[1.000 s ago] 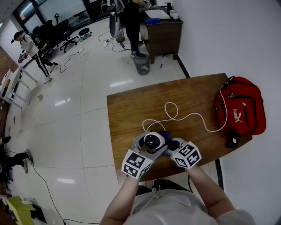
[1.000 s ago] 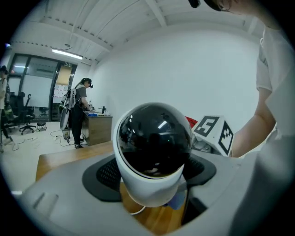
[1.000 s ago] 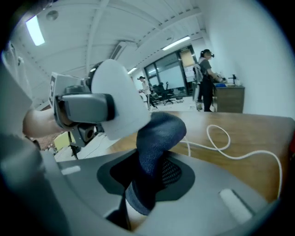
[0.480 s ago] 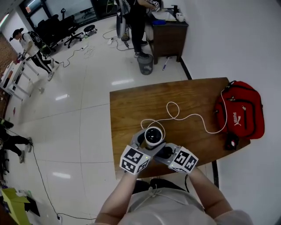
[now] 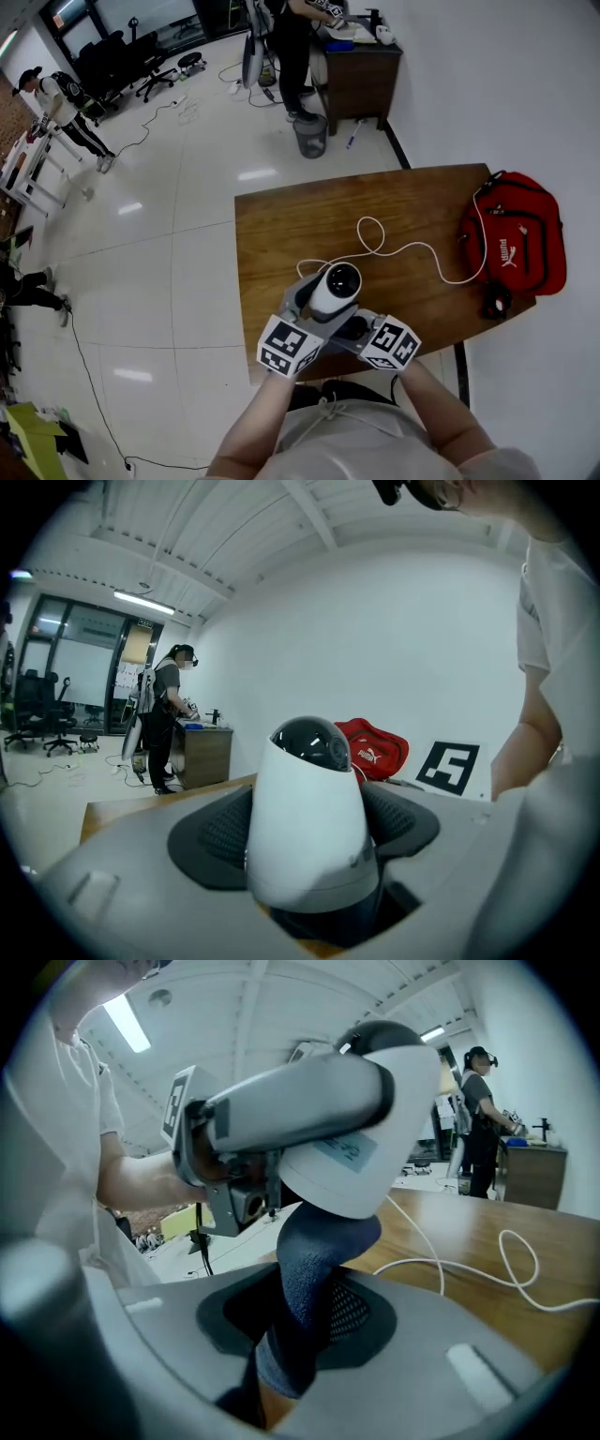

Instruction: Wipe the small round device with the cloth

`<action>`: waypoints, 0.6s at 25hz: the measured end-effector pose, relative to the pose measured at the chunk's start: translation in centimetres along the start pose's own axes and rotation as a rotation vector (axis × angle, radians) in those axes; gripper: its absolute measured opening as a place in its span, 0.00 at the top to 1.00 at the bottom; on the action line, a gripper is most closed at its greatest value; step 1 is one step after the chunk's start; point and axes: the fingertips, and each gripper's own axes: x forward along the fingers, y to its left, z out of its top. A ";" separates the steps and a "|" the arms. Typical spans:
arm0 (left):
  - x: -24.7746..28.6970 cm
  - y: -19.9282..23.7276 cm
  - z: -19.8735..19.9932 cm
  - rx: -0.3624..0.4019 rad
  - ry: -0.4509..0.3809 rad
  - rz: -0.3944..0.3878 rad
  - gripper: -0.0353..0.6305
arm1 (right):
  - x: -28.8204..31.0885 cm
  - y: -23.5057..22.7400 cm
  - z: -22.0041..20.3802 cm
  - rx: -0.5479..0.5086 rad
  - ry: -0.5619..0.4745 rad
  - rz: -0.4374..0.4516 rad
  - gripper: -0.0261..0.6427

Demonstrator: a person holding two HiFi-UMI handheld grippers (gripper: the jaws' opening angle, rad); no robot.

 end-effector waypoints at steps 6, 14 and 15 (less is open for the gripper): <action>0.2 -0.5 1.3 0.003 -0.073 -0.022 0.39 | -0.4 -1.9 0.8 0.124 -0.080 -0.056 0.80; 0.2 -1.2 2.1 0.002 -0.137 -0.052 0.39 | -1.2 -1.4 4.5 0.093 -0.260 -0.085 0.80; 0.2 -1.2 2.1 -0.001 -0.142 -0.053 0.39 | -1.3 -1.0 4.6 0.059 -0.262 -0.081 0.80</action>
